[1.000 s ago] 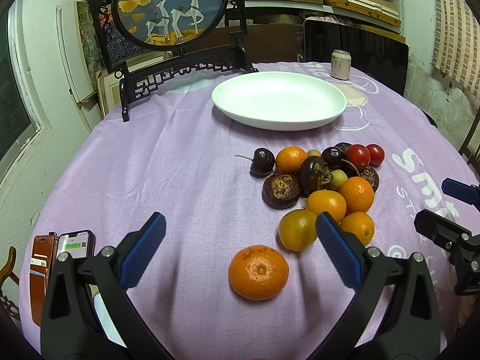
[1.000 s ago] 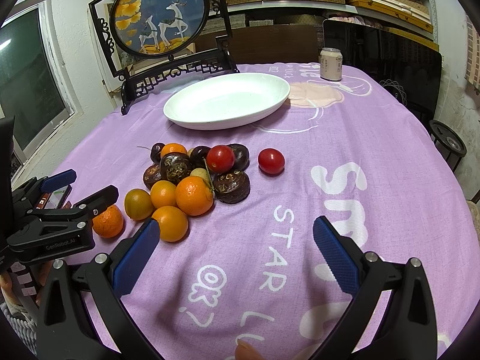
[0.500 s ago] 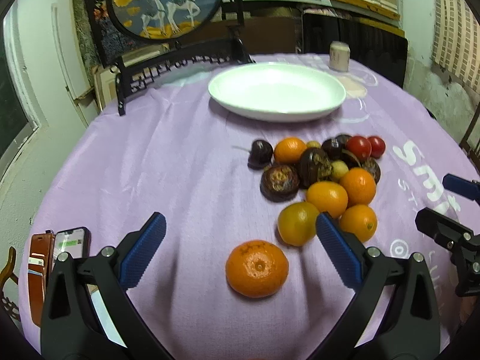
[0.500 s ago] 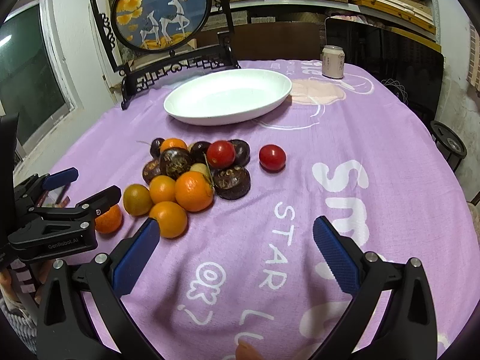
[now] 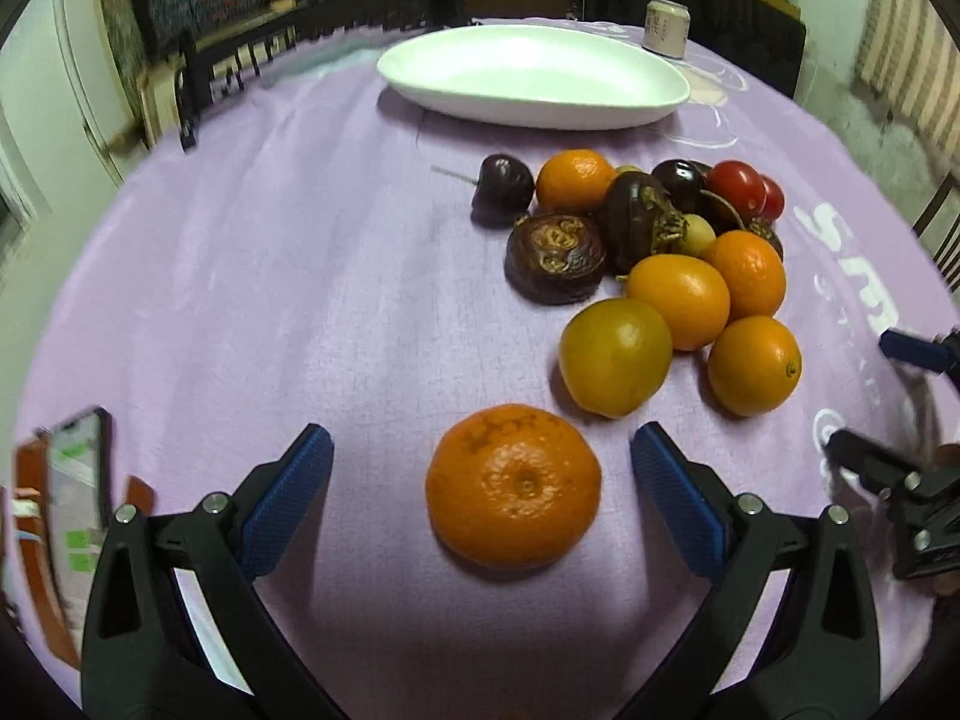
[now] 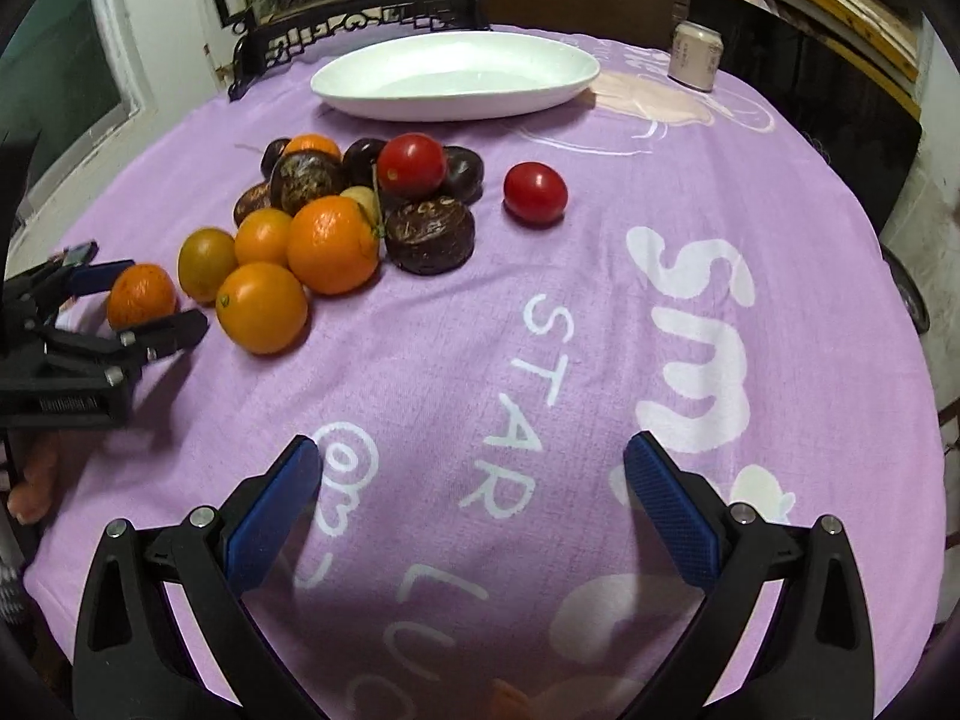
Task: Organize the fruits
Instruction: 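Grasp the mandarin with the left gripper while the right gripper grasps a red tomato, then carry both fruits over the white plate and open both grippers to drop them, then grasp a dark plum with the left gripper while the right gripper grasps a red tomato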
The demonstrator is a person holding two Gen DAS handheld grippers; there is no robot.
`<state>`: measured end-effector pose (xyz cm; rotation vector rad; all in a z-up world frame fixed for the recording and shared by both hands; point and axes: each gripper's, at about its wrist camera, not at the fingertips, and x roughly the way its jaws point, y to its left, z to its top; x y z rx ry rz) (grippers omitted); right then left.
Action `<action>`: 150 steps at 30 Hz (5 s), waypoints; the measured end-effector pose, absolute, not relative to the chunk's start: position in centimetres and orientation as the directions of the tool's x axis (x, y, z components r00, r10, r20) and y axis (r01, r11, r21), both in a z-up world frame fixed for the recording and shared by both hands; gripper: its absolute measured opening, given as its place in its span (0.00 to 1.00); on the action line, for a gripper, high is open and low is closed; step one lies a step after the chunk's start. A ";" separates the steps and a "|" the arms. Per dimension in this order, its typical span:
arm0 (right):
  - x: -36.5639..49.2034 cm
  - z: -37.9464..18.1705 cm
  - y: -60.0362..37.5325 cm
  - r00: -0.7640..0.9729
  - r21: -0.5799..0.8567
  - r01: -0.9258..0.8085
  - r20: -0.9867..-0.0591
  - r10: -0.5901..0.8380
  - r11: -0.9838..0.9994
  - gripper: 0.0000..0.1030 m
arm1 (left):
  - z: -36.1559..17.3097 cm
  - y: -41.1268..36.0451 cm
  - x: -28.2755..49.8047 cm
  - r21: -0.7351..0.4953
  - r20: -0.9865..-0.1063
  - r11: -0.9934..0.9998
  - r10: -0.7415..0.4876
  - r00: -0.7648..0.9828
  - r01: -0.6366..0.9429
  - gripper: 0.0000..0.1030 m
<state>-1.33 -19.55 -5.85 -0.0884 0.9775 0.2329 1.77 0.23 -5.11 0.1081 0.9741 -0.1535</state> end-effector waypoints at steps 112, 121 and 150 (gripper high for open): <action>9.5 0.9 -24.4 0.651 0.385 -0.234 -0.620 0.438 0.893 0.59 | -3.0 2.4 12.9 -0.078 -0.791 0.982 -0.166 0.589 0.172 0.72; 9.3 1.0 -24.3 0.650 0.385 -0.244 -0.616 0.445 0.890 0.59 | -2.5 5.3 12.9 -0.153 -0.773 0.982 -0.191 0.605 0.114 0.72; 9.3 -0.2 -22.3 0.570 0.393 -0.307 -0.654 0.498 0.867 0.59 | -2.2 3.8 13.1 -0.091 -0.754 0.983 -0.172 0.634 0.159 0.24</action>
